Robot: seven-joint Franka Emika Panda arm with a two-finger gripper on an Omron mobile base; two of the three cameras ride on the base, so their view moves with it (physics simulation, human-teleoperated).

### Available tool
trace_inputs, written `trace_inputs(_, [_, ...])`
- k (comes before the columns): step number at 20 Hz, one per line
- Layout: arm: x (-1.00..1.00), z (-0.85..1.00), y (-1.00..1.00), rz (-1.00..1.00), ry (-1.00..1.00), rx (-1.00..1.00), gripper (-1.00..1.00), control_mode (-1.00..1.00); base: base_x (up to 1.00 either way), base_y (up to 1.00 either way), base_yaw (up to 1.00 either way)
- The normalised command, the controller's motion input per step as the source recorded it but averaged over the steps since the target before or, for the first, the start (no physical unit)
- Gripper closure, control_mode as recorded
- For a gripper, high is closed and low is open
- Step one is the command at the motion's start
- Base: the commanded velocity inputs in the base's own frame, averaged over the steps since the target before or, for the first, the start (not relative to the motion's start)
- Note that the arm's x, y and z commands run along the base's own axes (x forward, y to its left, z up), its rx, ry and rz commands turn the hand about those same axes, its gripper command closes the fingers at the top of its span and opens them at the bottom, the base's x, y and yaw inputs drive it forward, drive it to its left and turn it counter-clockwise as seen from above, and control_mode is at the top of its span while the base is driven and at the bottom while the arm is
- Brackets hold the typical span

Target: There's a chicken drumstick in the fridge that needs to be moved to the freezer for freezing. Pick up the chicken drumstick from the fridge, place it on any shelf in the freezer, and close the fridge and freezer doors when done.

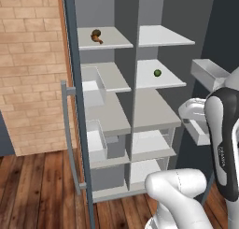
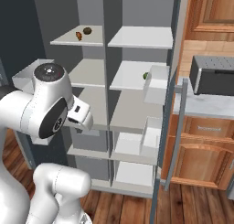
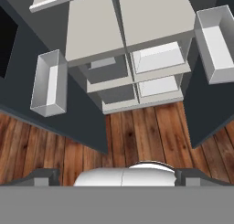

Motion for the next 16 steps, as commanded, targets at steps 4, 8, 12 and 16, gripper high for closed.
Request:
trace_inputs(4, [0.0, 0.0, 0.0, 0.0, 0.0, 0.0, -1.0, 1.0, 0.0, 0.0, 0.0])
trace_inputs(8, [0.0, 0.0, 0.0, 0.0, 0.0, 0.0, -1.0, 1.0, -0.05, -0.14, 0.0])
trace_inputs(12, [0.0, 0.0, 0.0, 0.0, 0.0, 0.0, -1.0, 1.0, -0.03, -0.07, 0.0])
trace_inputs(16, [0.0, 0.0, 0.0, 0.0, 0.0, 0.0, -1.0, 1.0, -0.04, -0.18, 0.0])
